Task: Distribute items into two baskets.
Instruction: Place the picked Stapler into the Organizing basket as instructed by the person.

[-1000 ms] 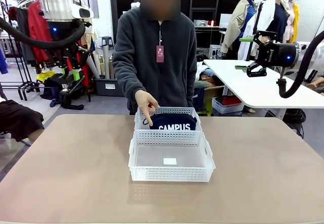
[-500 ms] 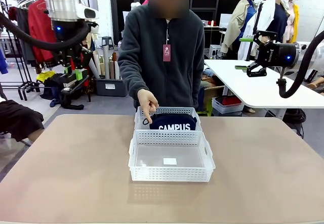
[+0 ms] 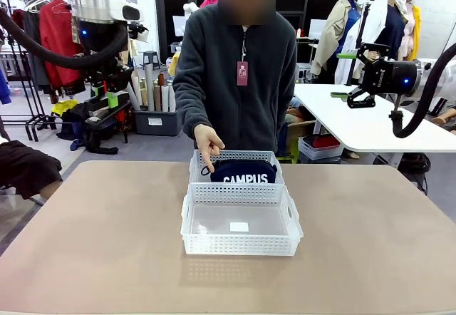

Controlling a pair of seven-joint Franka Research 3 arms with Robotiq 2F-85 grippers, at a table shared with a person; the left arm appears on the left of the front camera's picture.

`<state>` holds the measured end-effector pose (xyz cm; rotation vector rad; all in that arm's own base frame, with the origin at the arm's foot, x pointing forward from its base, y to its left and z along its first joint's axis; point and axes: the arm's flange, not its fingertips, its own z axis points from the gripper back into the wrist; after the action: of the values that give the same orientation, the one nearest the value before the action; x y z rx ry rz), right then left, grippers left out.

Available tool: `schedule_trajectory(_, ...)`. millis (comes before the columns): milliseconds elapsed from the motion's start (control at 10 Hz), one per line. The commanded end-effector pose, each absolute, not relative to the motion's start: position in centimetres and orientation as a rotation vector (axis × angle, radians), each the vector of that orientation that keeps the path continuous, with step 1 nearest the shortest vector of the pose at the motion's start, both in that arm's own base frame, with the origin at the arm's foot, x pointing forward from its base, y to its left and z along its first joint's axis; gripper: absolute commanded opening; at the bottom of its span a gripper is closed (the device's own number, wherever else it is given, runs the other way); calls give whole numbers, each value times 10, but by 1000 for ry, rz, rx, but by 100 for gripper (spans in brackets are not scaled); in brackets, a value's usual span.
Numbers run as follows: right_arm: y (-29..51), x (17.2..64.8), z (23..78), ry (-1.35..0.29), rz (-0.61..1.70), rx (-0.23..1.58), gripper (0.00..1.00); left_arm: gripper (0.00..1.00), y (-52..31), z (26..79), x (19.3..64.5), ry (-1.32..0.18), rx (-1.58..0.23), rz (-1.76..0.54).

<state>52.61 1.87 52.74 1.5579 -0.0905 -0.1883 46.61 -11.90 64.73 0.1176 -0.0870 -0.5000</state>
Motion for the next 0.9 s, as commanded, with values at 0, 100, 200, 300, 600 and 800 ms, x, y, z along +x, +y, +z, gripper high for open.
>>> schedule_trajectory(0,20,524,529,-103,-204,1568,100,0,-123,649,459,-137,111,-652)
schedule_trajectory(100,20,524,529,-103,-204,1568,100,0,-134,653,458,-151,111,-740)
schedule_trajectory(200,20,524,529,-103,-204,1568,100,0,-150,656,457,-158,120,-845)
schedule_trajectory(300,20,524,529,-103,-204,1568,100,0,-170,655,455,-155,137,-970)
schedule_trajectory(600,20,524,529,-103,-204,1568,100,0,-228,656,438,-157,144,-1285)
schedule_trajectory(800,20,524,529,-103,-204,1568,100,0,-258,652,416,-186,214,-1406)
